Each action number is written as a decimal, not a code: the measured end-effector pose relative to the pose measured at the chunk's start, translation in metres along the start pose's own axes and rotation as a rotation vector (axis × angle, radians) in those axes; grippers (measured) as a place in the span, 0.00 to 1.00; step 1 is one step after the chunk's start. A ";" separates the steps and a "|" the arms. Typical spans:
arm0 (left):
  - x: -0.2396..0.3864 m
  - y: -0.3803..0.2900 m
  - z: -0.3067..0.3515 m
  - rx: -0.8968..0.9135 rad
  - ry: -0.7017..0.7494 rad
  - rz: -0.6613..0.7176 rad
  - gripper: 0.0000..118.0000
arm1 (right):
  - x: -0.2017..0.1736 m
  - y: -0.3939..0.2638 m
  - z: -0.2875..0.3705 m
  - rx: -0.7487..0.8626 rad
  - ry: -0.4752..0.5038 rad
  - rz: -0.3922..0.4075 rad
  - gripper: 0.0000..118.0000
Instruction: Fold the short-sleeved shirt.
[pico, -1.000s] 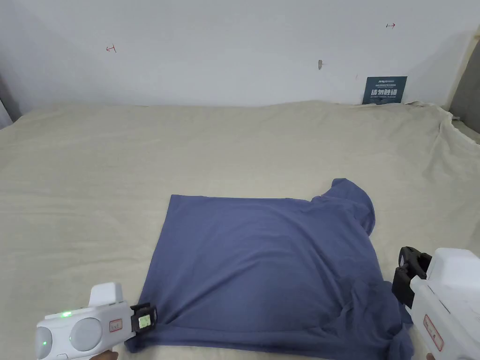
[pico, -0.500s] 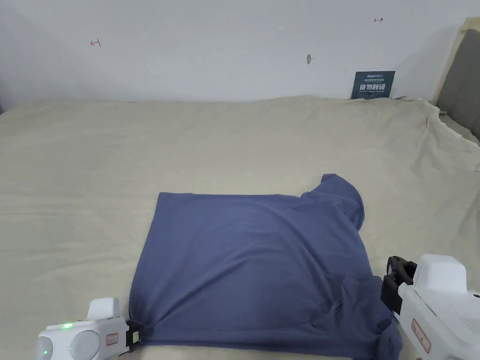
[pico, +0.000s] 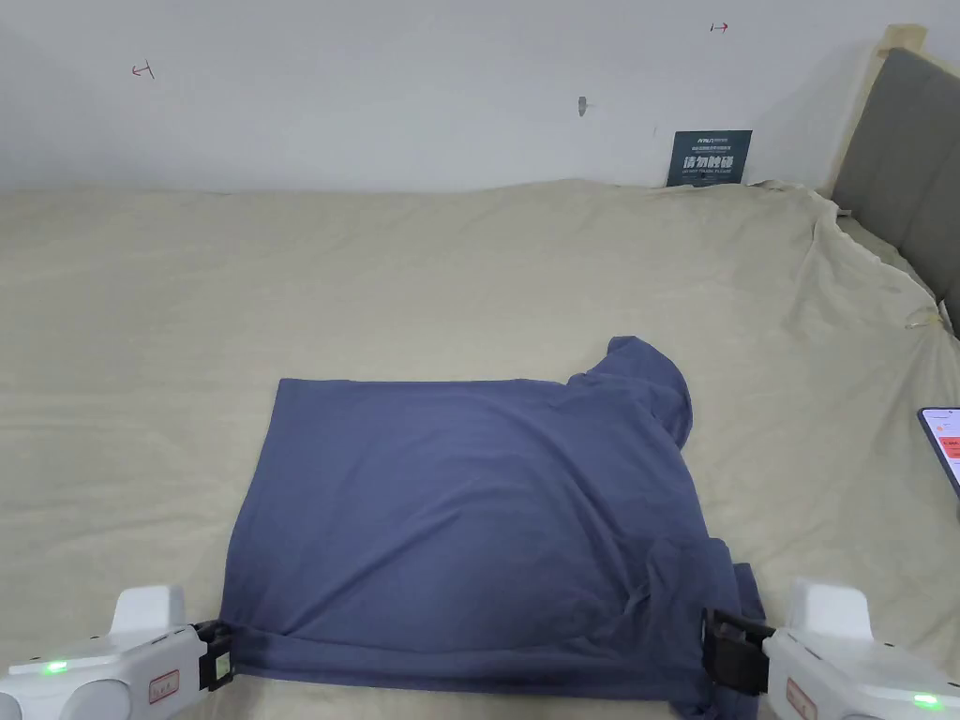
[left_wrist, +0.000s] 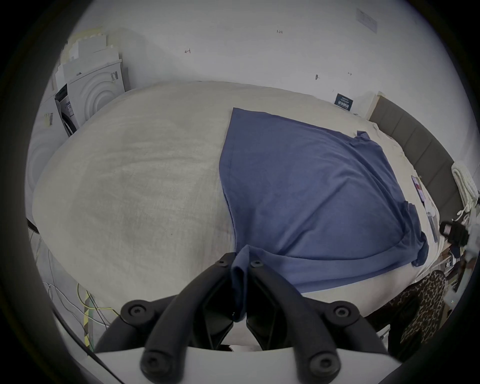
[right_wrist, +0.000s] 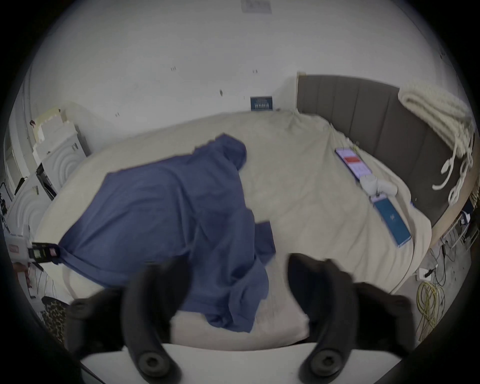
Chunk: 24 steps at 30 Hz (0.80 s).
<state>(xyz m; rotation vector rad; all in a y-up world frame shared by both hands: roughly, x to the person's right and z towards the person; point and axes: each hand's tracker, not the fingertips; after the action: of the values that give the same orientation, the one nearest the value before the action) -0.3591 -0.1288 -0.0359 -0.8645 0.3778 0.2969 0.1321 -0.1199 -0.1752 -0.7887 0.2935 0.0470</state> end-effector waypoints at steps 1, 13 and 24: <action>0.002 0.000 0.002 0.004 0.001 -0.002 0.04 | 0.001 -0.005 -0.006 -0.035 -0.004 0.007 0.79; 0.002 0.000 0.000 0.003 0.001 0.014 0.04 | 0.006 -0.042 -0.042 -0.162 0.063 0.007 0.07; -0.005 0.007 0.009 0.053 -0.022 0.065 0.04 | 0.009 -0.014 -0.006 -0.082 0.099 -0.005 0.06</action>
<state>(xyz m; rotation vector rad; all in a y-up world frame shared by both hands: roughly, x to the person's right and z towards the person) -0.3649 -0.1176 -0.0332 -0.7979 0.3925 0.3548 0.1411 -0.1340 -0.1720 -0.8751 0.3851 0.0152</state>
